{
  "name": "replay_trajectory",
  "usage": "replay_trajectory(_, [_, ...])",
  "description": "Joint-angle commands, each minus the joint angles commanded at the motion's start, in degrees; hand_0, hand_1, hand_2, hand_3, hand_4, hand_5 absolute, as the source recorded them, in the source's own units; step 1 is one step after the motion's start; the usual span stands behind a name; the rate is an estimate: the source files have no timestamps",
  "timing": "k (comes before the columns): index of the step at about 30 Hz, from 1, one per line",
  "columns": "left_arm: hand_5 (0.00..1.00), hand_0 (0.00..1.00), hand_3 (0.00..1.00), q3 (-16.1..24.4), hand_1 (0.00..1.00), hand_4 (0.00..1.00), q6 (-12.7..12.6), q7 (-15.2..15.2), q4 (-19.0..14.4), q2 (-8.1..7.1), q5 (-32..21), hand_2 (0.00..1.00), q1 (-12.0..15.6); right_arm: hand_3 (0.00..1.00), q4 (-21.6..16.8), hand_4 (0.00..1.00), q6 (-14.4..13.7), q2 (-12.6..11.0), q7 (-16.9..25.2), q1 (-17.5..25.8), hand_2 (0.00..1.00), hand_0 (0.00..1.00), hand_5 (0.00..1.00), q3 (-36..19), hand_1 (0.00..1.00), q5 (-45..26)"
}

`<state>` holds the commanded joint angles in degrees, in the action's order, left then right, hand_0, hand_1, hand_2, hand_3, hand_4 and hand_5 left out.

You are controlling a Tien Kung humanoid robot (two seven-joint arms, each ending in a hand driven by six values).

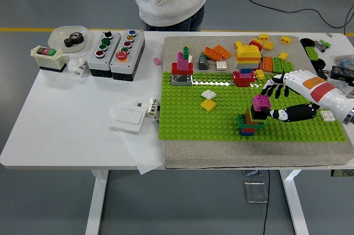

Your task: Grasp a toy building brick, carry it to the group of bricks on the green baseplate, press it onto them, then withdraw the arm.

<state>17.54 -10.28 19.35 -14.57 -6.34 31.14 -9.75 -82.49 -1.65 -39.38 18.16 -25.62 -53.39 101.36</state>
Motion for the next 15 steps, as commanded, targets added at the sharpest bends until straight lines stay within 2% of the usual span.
replay_trajectory(15, [0.72, 0.496, 0.602, -0.15, 0.568, 0.639, 0.06, 0.01, -0.08, 0.03, -0.06, 0.634, -0.03, 0.515, 1.16, 0.739, -1.1, 1.24, 1.02, 0.1, 0.499, 0.351, 0.34, 0.51, 0.427, 0.83])
